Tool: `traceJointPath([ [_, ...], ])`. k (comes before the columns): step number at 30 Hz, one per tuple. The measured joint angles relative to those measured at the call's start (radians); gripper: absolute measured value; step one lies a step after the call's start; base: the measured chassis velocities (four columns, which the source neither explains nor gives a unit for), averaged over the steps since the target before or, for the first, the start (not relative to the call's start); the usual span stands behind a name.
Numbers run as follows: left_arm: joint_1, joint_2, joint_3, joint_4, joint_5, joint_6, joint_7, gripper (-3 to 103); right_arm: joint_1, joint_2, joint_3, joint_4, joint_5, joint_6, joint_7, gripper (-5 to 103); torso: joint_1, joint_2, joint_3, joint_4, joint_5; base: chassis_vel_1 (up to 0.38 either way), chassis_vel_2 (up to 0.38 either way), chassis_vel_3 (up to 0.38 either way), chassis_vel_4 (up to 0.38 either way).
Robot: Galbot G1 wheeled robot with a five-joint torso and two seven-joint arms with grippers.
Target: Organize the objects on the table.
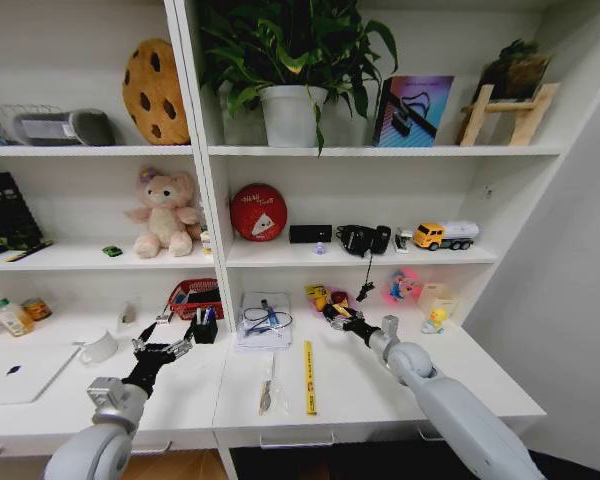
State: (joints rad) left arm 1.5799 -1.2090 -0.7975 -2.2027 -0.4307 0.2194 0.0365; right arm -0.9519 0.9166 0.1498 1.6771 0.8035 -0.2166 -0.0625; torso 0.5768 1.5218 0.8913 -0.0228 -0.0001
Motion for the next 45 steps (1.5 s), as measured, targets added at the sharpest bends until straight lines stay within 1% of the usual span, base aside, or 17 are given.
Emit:
traceJointPath([
  [4,0.000,0.000,0.000,0.000,0.000,0.000,0.000,100,-0.128,-0.003,0.072,0.166,-0.060,-0.063,0.217,100,0.000,0.000,0.000,-0.0001,0.0000,0.000,0.000,0.000,0.000],
  [5,0.000,0.000,0.000,0.000,0.000,0.000,0.000,100,-0.128,-0.003,0.072,0.166,-0.060,-0.063,0.217,100,0.000,0.000,0.000,-0.0001,0.0000,0.000,0.000,0.000,0.000],
  [6,0.000,0.000,0.000,0.000,0.000,0.000,0.000,100,-0.168,-0.002,0.095,0.202,-0.082,-0.072,0.259,100,0.000,0.000,0.000,-0.0001,0.0000,0.000,0.000,0.000,0.000],
  [8,0.000,0.000,0.000,0.000,0.000,0.000,0.000,100,-0.268,-0.002,0.161,0.277,-0.119,-0.078,0.303,100,0.000,0.000,0.000,-0.0003,0.0003,0.000,0.000,0.000,0.000],
  [9,0.000,0.000,0.000,0.000,0.000,0.000,0.000,100,-0.268,-0.002,0.161,0.277,-0.119,-0.078,0.303,100,0.000,0.000,0.000,-0.0003,0.0003,0.000,0.000,0.000,0.000],
  [12,0.000,0.000,0.000,0.000,0.000,0.000,0.000,100,-0.417,-0.002,0.271,0.374,-0.195,-0.044,0.329,100,0.000,0.000,0.000,-0.0005,0.0001,0.000,0.000,0.000,0.000],
  [15,0.000,0.000,0.000,0.000,0.000,0.000,0.000,100,-0.487,0.009,0.333,0.416,-0.254,-0.007,0.333,100,0.000,0.000,0.000,-0.0003,0.0000,0.000,0.000,0.000,0.000],
  [17,0.000,0.000,0.000,0.000,0.000,0.000,0.000,100,-0.506,0.015,0.353,0.435,-0.268,-0.003,0.329,100,0.000,0.000,0.000,-0.0003,0.0003,0.000,0.000,0.000,0.000],
  [21,0.000,0.000,0.000,0.000,0.000,0.000,0.000,100,-0.582,0.048,0.438,0.535,-0.302,-0.015,0.318,100,0.000,0.000,0.000,0.0001,0.0001,0.000,0.000,0.000,0.000],
  [25,0.000,0.000,0.000,0.000,0.000,0.000,0.000,100,-0.694,0.092,0.504,0.649,-0.313,-0.054,0.346,100,0.000,0.000,0.000,-0.0003,-0.0001,0.000,0.000,0.000,0.000],
  [26,0.000,0.000,0.000,0.000,0.000,0.000,0.000,100,-0.694,0.092,0.504,0.649,-0.313,-0.054,0.346,100,0.000,0.000,0.000,-0.0003,-0.0001,0.000,0.000,0.000,0.000],
  [29,0.000,0.000,0.000,0.000,0.000,0.000,0.000,100,-0.770,0.160,0.543,0.691,-0.337,-0.051,0.362,100,0.000,0.000,0.000,-0.0003,0.0001,0.000,0.000,0.000,0.000],
  [30,0.000,0.000,0.000,0.000,0.000,0.000,0.000,100,-0.770,0.160,0.543,0.691,-0.337,-0.051,0.362,100,0.000,0.000,0.000,-0.0003,0.0001,0.000,0.000,0.000,0.000],
  [32,0.000,0.000,0.000,0.000,0.000,0.000,0.000,100,-0.801,0.206,0.561,0.692,-0.373,-0.021,0.369,100,0.000,0.000,0.000,-0.0003,0.0001,0.000,0.000,0.000,0.000],
  [34,0.000,0.000,0.000,0.000,0.000,0.000,0.000,100,-0.812,0.224,0.565,0.696,-0.385,-0.010,0.381,100,0.000,0.000,0.000,-0.0003,0.0001,0.000,0.000,0.000,0.000],
  [38,0.000,0.000,0.000,0.000,0.000,0.000,0.000,100,-0.818,0.241,0.566,0.716,-0.391,-0.020,0.416,100,0.000,0.000,0.000,-0.0002,0.0000,0.000,0.000,0.000,0.000],
  [45,0.000,0.000,0.000,0.000,0.000,0.000,0.000,100,-0.815,0.241,0.562,0.718,-0.391,-0.025,0.421,100,0.000,0.000,0.000,-0.0002,0.0001,0.000,0.000,0.000,0.000],
])
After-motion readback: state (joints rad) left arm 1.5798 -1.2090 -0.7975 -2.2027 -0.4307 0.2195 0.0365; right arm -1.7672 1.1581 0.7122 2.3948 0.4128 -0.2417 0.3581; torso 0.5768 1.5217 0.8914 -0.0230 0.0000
